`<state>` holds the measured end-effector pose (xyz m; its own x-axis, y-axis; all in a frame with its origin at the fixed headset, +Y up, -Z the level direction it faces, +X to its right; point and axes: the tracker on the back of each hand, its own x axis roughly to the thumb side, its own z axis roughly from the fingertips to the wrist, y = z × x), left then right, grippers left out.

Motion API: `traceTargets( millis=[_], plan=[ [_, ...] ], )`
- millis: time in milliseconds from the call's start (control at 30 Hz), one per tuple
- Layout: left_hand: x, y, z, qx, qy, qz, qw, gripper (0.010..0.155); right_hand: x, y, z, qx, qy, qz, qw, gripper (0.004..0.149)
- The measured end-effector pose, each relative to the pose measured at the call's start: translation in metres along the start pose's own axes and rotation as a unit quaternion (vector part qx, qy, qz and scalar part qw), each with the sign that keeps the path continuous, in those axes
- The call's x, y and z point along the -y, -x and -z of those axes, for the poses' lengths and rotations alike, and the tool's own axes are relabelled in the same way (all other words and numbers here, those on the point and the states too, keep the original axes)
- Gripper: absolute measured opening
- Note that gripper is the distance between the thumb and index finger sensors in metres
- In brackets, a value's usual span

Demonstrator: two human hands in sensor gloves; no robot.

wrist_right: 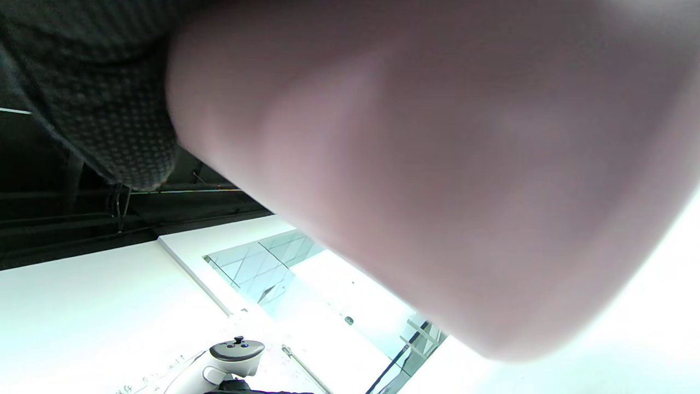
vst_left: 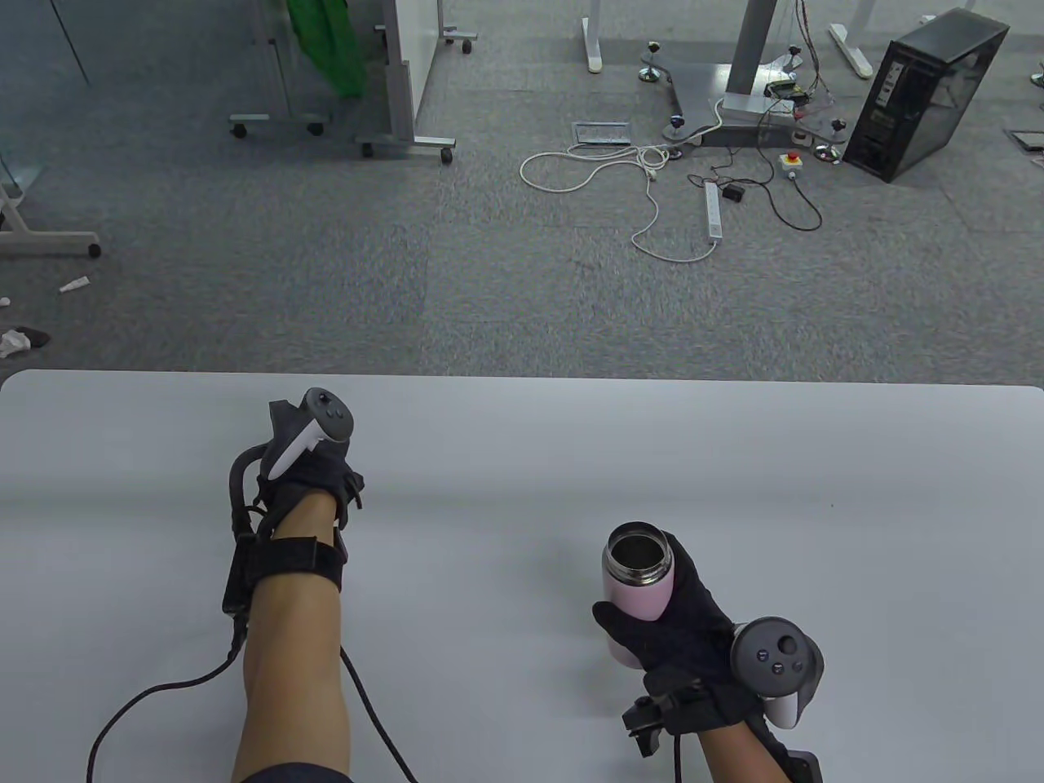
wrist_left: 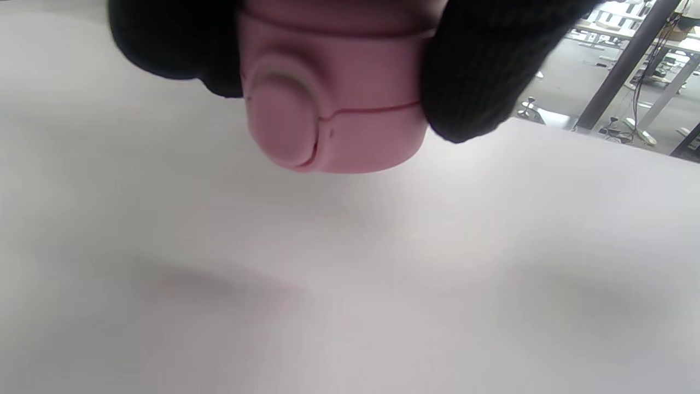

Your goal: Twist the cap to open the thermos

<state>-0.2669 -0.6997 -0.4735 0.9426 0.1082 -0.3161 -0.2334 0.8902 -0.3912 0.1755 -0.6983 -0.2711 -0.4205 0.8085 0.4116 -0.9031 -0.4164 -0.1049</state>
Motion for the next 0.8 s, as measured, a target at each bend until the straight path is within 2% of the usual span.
traceTargets(
  millis=[333, 633, 800],
  plan=[
    [0.026, 0.004, 0.01, 0.001, 0.023, 0.005, 1.0, 0.075, -0.002, 0.0, 0.0, 0.0, -0.006, -0.002, 1.0, 0.111],
    [0.039, 0.002, 0.018, -0.01, 0.053, 0.013, 0.998, 0.075, -0.003, 0.0, 0.0, 0.003, -0.008, -0.002, 1.0, 0.111],
    [0.046, 0.001, 0.021, -0.004, 0.042, 0.022, 0.999, 0.076, -0.003, 0.001, 0.0, 0.0, -0.007, -0.002, 1.0, 0.111]
  ],
)
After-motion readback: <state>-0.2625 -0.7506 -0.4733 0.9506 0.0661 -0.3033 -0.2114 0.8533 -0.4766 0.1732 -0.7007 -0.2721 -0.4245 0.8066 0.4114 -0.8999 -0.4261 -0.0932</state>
